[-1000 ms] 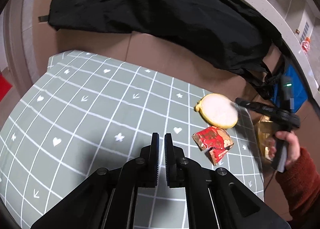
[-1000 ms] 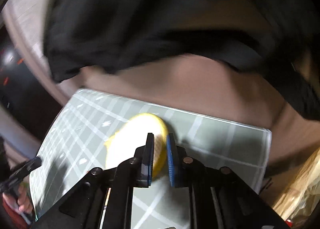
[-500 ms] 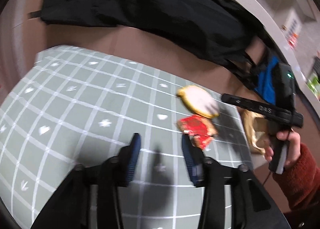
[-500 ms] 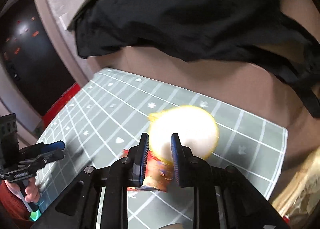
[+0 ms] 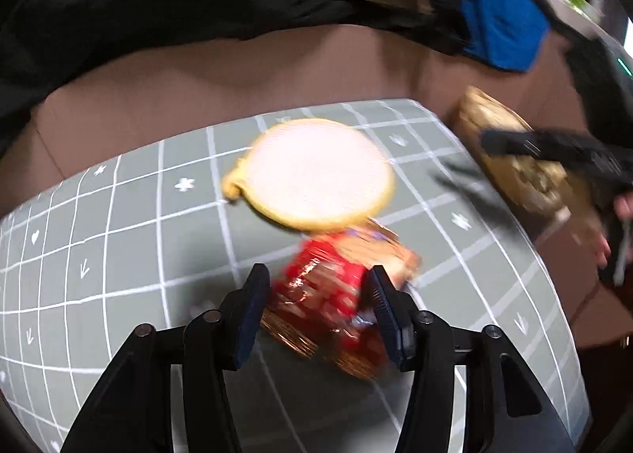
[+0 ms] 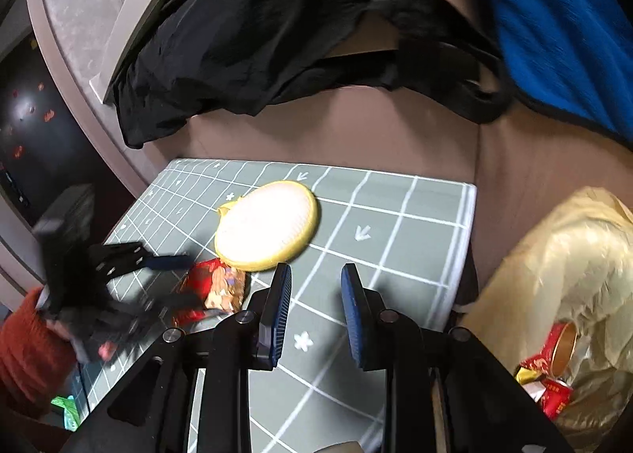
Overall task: Collect trash
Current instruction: 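Grasp the red-gold candy wrapper on the table with the left tool, then grasp the yellow-rimmed round sponge with the right tool while the left holds the wrapper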
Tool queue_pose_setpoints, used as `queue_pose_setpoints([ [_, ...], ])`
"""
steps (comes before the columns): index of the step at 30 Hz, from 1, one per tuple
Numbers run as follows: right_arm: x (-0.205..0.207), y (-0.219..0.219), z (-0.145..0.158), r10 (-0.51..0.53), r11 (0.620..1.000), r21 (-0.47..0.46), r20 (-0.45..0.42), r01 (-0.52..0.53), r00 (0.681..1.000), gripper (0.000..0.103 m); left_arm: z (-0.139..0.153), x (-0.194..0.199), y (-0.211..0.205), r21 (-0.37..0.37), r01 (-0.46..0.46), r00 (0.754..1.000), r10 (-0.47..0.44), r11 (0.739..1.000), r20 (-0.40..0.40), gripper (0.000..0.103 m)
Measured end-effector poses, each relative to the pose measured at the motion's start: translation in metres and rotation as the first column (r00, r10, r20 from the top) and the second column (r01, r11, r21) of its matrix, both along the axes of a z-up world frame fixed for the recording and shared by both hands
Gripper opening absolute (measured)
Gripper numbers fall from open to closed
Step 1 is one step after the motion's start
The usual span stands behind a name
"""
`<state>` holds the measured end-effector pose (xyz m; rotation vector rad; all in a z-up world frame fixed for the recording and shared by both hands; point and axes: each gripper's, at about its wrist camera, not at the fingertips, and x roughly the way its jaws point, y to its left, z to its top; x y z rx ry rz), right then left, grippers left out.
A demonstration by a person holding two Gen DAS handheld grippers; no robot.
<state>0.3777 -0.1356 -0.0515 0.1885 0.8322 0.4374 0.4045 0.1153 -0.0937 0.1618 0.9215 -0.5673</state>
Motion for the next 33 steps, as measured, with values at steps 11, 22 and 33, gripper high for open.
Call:
queue_pose_setpoints([
  [11,-0.007,-0.007,-0.004,0.036,0.999,0.033,0.033,-0.038,0.999,0.025,-0.005,-0.017,-0.029,0.120,0.099,0.995,-0.098,0.988,-0.008,0.065],
  [22,-0.009,-0.011,-0.001,0.017,0.998,0.057,0.035,-0.019,0.999,0.027,0.000,-0.045,-0.033,0.072,-0.067,0.996,0.062,0.995,0.061,0.034],
  [33,0.030,0.040,-0.003,0.086,0.996,0.023,-0.038,-0.085,0.996,0.033,0.035,-0.086,0.016,-0.128,-0.243,0.965,0.253,0.962,0.072,0.033],
])
